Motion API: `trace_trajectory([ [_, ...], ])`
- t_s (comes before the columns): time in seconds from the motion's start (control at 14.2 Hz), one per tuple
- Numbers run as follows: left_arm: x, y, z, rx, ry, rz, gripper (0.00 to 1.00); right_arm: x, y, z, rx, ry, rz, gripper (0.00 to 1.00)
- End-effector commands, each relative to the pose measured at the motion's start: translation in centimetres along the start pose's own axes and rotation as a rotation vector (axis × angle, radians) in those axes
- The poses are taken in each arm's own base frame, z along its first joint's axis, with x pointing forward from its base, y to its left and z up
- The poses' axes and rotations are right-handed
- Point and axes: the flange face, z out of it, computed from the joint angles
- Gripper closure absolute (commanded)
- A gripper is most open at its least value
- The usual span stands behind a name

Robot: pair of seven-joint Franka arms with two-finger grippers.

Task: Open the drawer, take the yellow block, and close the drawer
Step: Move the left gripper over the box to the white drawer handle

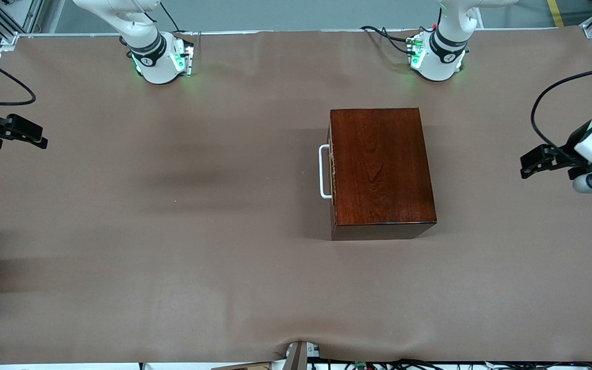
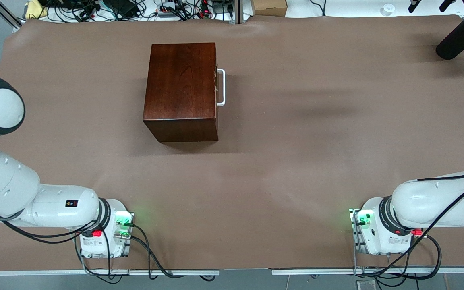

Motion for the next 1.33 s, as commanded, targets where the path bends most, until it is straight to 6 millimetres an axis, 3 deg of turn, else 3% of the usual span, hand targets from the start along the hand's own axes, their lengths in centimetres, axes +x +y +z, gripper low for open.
trace_trajectory([
  [0.0, -0.2, 5.4, -0.5, 0.019, 0.007, -0.020, 0.00, -0.7, 0.0, -0.5, 0.000, 0.010, -0.002, 0.00],
  [0.21, -0.9, 12.6, 1.1, 0.030, -0.019, -0.085, 0.00, -0.7, 0.0, -0.5, 0.000, 0.010, -0.002, 0.00],
  [0.42, -1.6, 17.6, 2.8, 0.067, -0.029, -0.118, 0.00, -0.7, 0.0, -0.5, 0.000, 0.012, -0.002, 0.00],
  [1.05, -4.7, 36.5, 11.9, 0.175, -0.027, -0.269, 0.00, -0.8, 0.0, -0.7, 0.000, 0.012, -0.002, 0.00],
  [1.26, -6.3, 41.4, 13.3, 0.160, 0.044, -0.301, 0.00, -0.8, 0.0, -0.7, 0.000, 0.012, -0.002, 0.00],
])
